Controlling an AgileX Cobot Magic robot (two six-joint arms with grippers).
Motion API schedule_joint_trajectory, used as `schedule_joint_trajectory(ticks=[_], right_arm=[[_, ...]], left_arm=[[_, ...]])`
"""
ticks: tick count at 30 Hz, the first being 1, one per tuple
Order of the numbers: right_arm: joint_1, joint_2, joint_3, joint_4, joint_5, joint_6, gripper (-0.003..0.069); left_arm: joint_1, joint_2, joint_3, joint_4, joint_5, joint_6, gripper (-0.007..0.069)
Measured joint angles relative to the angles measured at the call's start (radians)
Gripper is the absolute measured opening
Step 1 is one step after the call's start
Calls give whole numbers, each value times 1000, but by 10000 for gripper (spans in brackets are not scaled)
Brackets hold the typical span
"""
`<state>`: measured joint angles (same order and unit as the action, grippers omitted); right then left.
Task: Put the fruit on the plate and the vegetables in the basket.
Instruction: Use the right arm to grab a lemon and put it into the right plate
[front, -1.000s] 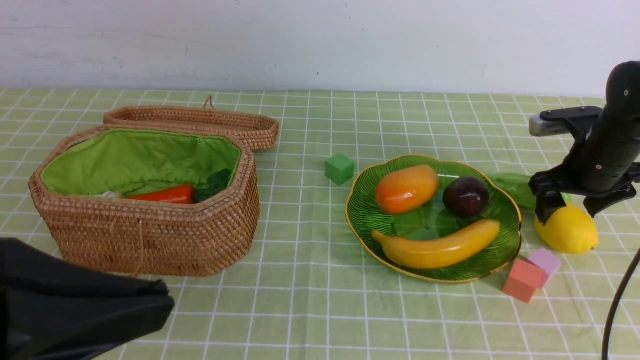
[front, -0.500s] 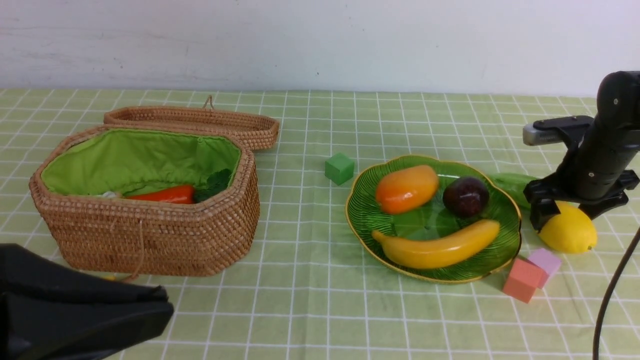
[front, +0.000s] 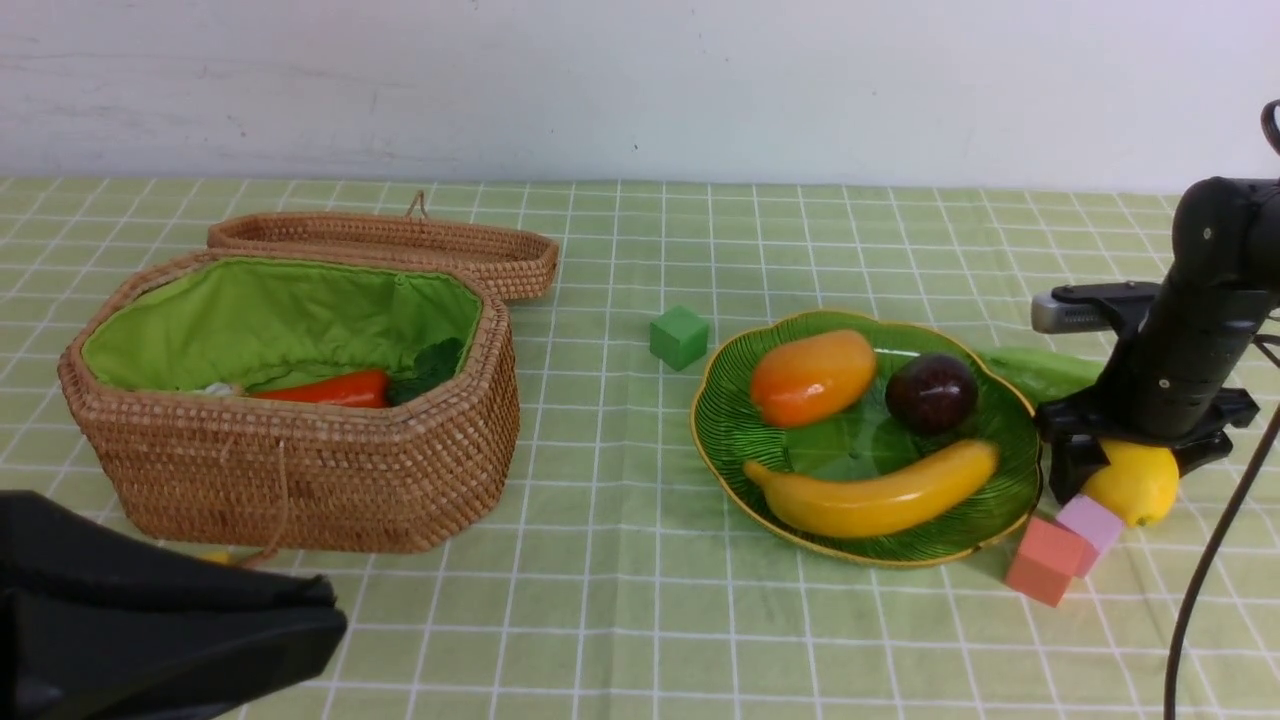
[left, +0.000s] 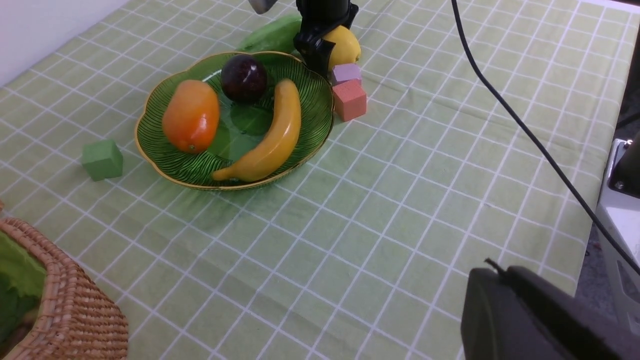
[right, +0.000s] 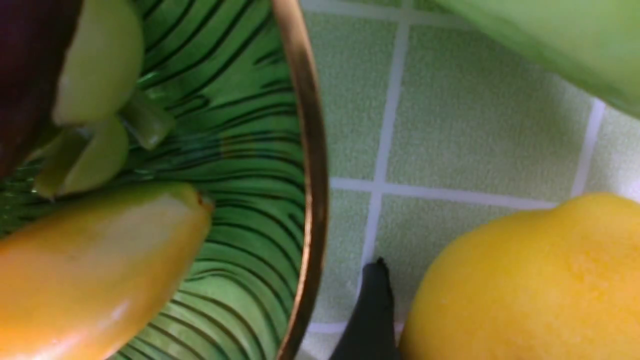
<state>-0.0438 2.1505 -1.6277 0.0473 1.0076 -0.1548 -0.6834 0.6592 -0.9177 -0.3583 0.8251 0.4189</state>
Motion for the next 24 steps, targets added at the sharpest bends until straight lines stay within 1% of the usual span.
schedule_joint_trajectory(ticks=[3,10,16,19,21,22,23,24], right_arm=[[0,4,-11,0,12,2,577],[0,7,-73,-1,146,48,577],[0,-111,-82,-8,165,91,577],[3,-204,-84,20,161,122,577],[27,-257,-87,68,134,115,577],[35,-265,-87,73,130,112,577],[58,-285,-88,102,103,87,577],[107,-296,-88,137,71,52,577]], left_arm=[[0,0,0,0,0,0,4],[0,0,0,0,1,0,4],[0,0,0,1,1,0,4],[0,0,0,12,0,0,4],[0,0,0,17,-2,-4,4],[0,0,0,17,-3,-5,4],[0,0,0,20,-11,-19,4],[0,0,0,26,-21,-37,4]])
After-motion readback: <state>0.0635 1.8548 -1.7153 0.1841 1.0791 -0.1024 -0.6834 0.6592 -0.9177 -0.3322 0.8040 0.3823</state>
